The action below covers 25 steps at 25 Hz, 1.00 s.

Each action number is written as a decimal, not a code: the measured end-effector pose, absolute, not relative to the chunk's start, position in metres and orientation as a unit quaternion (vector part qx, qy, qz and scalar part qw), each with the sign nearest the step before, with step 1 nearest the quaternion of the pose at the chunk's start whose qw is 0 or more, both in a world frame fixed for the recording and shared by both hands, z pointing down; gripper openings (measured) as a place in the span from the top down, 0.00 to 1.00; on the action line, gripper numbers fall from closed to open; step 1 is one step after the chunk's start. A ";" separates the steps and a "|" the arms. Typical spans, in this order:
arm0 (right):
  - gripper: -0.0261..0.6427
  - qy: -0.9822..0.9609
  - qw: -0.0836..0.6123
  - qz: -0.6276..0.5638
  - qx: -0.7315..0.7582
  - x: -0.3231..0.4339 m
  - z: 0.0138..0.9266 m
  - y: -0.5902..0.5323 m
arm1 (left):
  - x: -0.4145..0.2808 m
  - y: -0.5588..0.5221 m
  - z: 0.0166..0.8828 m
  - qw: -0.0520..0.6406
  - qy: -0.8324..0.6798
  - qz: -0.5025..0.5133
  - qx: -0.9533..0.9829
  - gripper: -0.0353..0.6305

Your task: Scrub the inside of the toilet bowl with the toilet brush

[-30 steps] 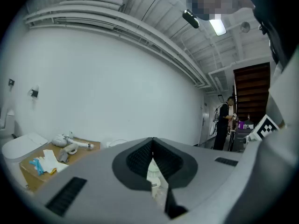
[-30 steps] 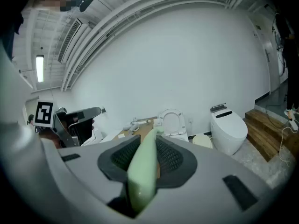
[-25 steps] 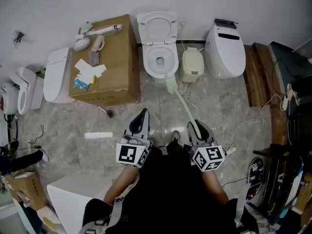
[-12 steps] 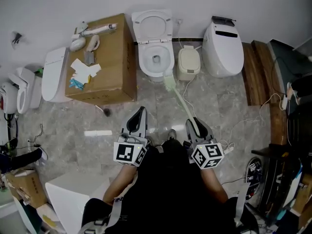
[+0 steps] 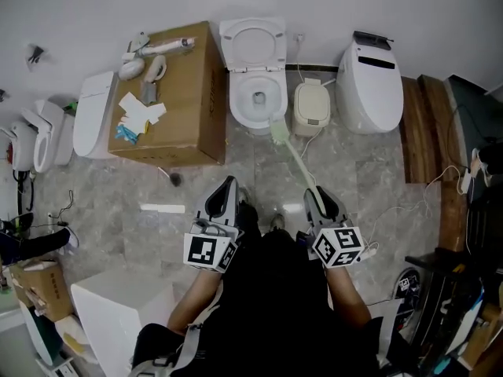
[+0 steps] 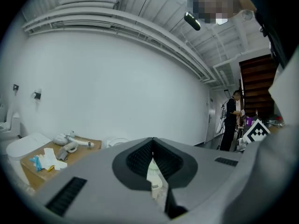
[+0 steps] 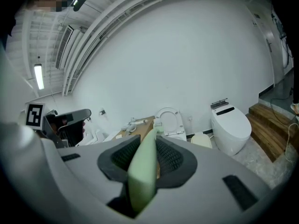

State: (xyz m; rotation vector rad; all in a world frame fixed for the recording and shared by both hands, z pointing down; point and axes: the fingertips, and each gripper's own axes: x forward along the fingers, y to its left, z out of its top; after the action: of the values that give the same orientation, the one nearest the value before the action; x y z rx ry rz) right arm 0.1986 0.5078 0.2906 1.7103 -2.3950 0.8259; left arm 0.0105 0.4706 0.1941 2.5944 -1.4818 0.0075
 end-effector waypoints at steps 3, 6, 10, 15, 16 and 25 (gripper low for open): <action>0.79 -0.779 0.045 0.276 0.561 0.200 0.297 0.484 | 0.010 0.445 0.198 0.080 -0.496 -0.001 0.865 0.94; 0.79 -0.774 0.050 0.284 0.564 0.197 0.307 0.454 | 0.007 0.412 0.207 0.088 -0.493 -0.002 0.865 0.93; 0.79 -0.766 0.061 0.287 0.571 0.188 0.315 0.396 | -0.003 0.348 0.218 0.101 -0.487 -0.006 0.868 0.94; 0.79 -0.756 0.081 0.293 0.580 0.172 0.319 0.308 | -0.020 0.255 0.219 0.108 -0.477 -0.009 0.872 0.94; 0.79 -0.754 0.086 0.293 0.582 0.167 0.320 0.290 | -0.026 0.236 0.219 0.110 -0.475 -0.009 0.873 0.94; 0.79 -0.731 0.116 0.319 0.592 0.129 0.336 0.172 | -0.074 0.109 0.220 0.118 -0.467 -0.011 0.876 0.94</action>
State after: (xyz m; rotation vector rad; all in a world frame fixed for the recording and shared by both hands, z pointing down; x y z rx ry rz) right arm 0.1291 0.1725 0.3362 1.7350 -2.1404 0.9344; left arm -0.0738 0.1089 0.2201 2.5634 -1.3672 -0.0321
